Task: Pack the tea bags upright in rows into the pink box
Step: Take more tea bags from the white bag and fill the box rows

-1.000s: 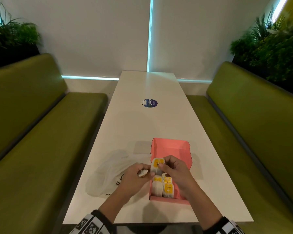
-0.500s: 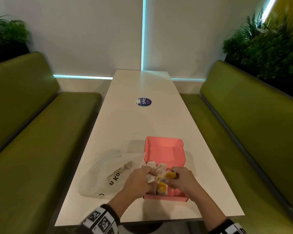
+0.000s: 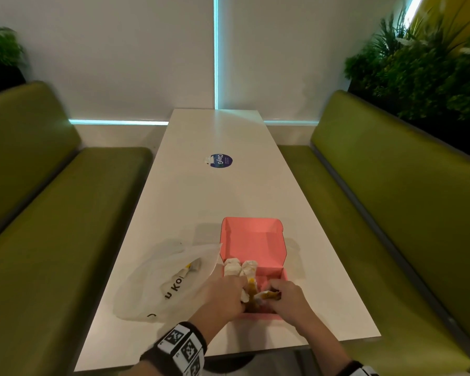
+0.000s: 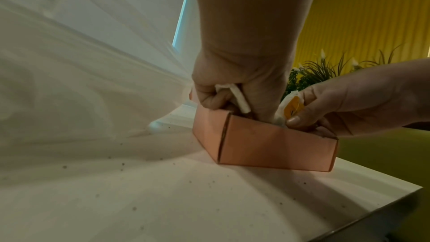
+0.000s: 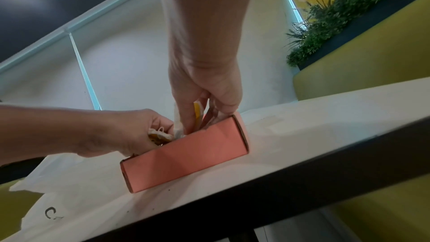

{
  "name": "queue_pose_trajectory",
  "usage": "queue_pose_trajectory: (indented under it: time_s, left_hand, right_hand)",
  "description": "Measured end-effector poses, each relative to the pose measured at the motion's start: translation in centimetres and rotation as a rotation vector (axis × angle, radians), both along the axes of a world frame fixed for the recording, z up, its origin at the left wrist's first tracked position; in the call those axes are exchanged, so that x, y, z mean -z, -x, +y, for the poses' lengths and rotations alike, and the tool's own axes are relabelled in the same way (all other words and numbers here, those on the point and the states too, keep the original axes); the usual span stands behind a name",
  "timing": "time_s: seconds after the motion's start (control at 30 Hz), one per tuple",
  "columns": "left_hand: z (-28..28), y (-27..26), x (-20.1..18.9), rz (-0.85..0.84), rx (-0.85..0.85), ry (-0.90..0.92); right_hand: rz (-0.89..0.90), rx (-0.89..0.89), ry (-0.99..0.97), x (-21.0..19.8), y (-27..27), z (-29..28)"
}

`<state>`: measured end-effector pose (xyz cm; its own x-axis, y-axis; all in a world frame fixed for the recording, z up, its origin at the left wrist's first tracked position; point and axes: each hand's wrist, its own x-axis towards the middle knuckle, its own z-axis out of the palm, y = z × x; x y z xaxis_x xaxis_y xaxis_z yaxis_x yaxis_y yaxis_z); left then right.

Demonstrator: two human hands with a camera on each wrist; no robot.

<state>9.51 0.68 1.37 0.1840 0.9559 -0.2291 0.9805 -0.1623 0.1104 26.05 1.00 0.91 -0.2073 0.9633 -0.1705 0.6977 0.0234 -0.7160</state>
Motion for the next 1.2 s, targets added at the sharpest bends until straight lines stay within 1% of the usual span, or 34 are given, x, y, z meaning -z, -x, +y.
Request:
queue_pose_trajectory:
  time_s: [0.1,0.2,0.3,0.43,0.53,0.63,0.8,0.93,1.0,1.07,1.2]
  left_hand:
    - [-0.1,-0.3,0.2,0.081,0.004,-0.049]
    - [-0.2,-0.3,0.3,0.06,-0.028,-0.044]
    - [-0.4,-0.2,0.0,0.047,-0.015,-0.045]
    - [-0.7,-0.2,-0.8,-0.038,-0.024,-0.037]
    - [-0.8,-0.2,-1.3,-0.064,-0.027,-0.035]
    - [-0.9,-0.3,-1.7,-0.07,-0.036,-0.049]
    - [-1.2,-0.4,-1.7,-0.02,-0.018,-0.081]
    - [-0.8,-0.2,-0.8,-0.045,0.001,-0.079]
    - [-0.7,0.0,-0.3,-0.096,-0.008,-0.063]
    - [-0.5,0.3,0.1,-0.152,-0.036,-0.094]
    - [-0.5,1.3,0.5,-0.422,-0.179,-0.145]
  right_hand:
    - [0.0,-0.078,0.059,-0.5,0.2,-0.1]
    - [-0.028,-0.17,0.108,-0.8,0.3,0.0]
    - [-0.075,-0.214,0.146,-0.3,0.7,0.5]
    - [-0.095,-0.199,0.23,0.3,1.6,0.8]
    - [-0.104,-0.187,0.264,0.7,1.9,1.1]
    - [-0.12,-0.175,0.29,0.6,2.0,1.3]
    - [-0.155,-0.152,0.328,0.4,2.2,1.4]
    - [-0.19,-0.132,0.289,0.3,2.4,1.2]
    - [-0.212,-0.122,0.235,0.5,2.5,1.2]
    - [-0.22,-0.096,0.181,0.8,2.7,1.2]
    - [-0.216,-0.031,0.141,1.1,3.0,1.0]
